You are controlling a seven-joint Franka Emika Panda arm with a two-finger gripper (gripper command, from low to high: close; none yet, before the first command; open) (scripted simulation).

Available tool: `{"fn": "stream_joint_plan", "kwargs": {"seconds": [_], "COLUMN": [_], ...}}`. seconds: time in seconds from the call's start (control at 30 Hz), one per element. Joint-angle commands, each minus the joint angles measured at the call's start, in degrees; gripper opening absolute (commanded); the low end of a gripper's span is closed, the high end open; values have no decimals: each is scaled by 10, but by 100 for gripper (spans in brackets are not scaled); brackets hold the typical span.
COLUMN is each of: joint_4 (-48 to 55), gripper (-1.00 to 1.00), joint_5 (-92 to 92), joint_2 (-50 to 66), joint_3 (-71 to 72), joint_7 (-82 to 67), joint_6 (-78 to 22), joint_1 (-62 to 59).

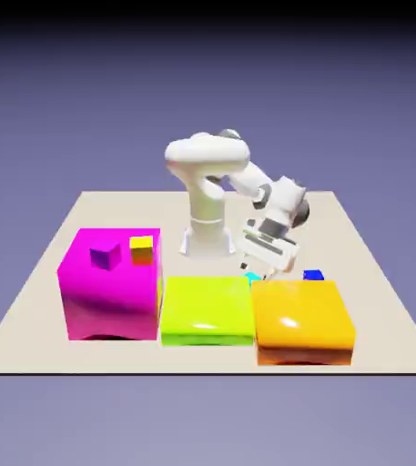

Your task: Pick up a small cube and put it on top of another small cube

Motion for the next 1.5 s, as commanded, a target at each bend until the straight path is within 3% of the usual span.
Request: {"fn": "stream_joint_plan", "kwargs": {"seconds": [0.0,0.03,0.33,1.47], "joint_4": [5,5,-34,157], "gripper": [0,-100,-100,-100], "joint_5": [17,17,-126,-973], "joint_2": [1,1,-11,527], "joint_3": [17,17,-124,-778], "joint_7": [-1,-1,8,142], "joint_6": [8,8,-58,199], "joint_1": [-7,-7,49,-419]}}
